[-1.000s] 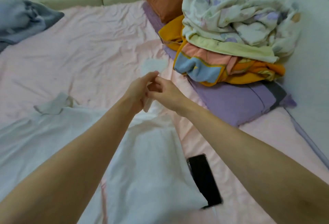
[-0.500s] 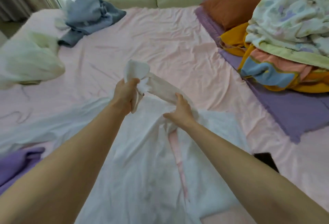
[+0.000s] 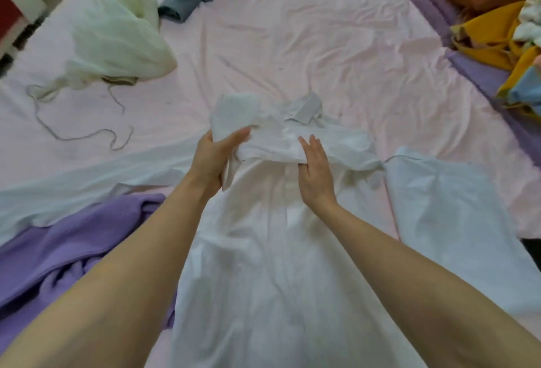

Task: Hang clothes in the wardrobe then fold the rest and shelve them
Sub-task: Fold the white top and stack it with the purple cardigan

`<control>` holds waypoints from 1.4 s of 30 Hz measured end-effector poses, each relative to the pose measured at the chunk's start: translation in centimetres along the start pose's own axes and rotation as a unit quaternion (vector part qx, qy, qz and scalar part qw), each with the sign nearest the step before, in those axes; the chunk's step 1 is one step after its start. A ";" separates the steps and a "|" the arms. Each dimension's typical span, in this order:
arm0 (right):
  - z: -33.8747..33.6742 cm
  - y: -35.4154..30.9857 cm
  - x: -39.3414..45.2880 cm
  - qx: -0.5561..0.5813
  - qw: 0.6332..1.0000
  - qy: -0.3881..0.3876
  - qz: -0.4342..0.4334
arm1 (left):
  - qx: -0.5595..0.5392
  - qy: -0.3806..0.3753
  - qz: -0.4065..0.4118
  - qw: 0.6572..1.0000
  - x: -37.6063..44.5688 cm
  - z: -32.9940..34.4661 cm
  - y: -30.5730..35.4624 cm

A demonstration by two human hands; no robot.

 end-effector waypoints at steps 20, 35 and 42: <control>-10.2 13.6 -13.0 -0.164 0.957 0.014 0.240 | 0.612 -0.187 0.134 0.757 -8.7 4.2 -11.7; -19.2 26.8 -30.8 -0.042 0.918 -0.012 0.395 | 0.588 -0.311 0.083 0.742 -24.7 17.0 -30.3; -19.0 27.9 -30.0 0.150 0.885 0.073 0.434 | 0.542 -0.254 0.078 0.798 -26.6 18.9 -31.8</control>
Point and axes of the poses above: each hand's wrist, its own x-axis towards the middle knuckle, its own z-axis out of the palm, y = z × x, the point moved 6 cm from there along x, towards the middle knuckle, and after that the axes turned 9 degrees about y, right-handed, at the moved point
